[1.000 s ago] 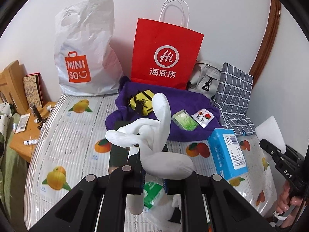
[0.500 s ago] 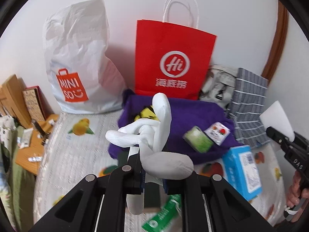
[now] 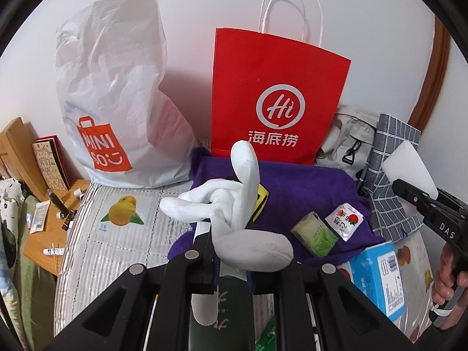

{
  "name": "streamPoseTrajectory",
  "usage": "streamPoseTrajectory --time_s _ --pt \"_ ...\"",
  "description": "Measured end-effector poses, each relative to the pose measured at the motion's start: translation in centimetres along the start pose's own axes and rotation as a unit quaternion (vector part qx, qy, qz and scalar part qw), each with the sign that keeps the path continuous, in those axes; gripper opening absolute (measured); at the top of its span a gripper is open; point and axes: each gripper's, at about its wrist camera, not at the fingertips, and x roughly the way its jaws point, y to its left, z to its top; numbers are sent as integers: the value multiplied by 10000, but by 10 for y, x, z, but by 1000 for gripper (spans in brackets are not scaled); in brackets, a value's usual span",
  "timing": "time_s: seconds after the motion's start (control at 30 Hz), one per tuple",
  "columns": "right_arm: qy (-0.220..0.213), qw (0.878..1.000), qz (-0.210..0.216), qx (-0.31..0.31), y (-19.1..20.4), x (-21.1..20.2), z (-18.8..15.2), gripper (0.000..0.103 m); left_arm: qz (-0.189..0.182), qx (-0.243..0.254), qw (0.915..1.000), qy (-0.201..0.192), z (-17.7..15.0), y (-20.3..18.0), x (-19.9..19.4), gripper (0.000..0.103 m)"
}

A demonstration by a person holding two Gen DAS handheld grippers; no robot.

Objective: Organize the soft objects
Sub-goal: 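Carry the gloves with left gripper while right carries foam block to towel, then lower the foam block with right gripper while left lowers gloves, opening both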

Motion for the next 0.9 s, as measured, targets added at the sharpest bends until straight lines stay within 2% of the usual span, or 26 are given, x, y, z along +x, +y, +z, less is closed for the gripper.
streamPoseTrajectory --time_s 0.37,0.43,0.73,0.83,0.9 --pt "-54 9993 247 284 -8 32 18 30 -19 199 9997 171 18 -15 28 13" --pt "142 9991 262 301 -9 46 17 30 12 218 9996 169 21 -18 35 13" --pt "525 9982 111 280 -29 83 6 30 -89 115 9995 287 33 -22 79 13" --pt "759 9966 81 325 -37 99 0 30 -90 43 9984 562 30 -20 98 13" --pt "931 9949 85 385 -42 111 -5 30 -101 54 9982 582 30 -18 102 13"
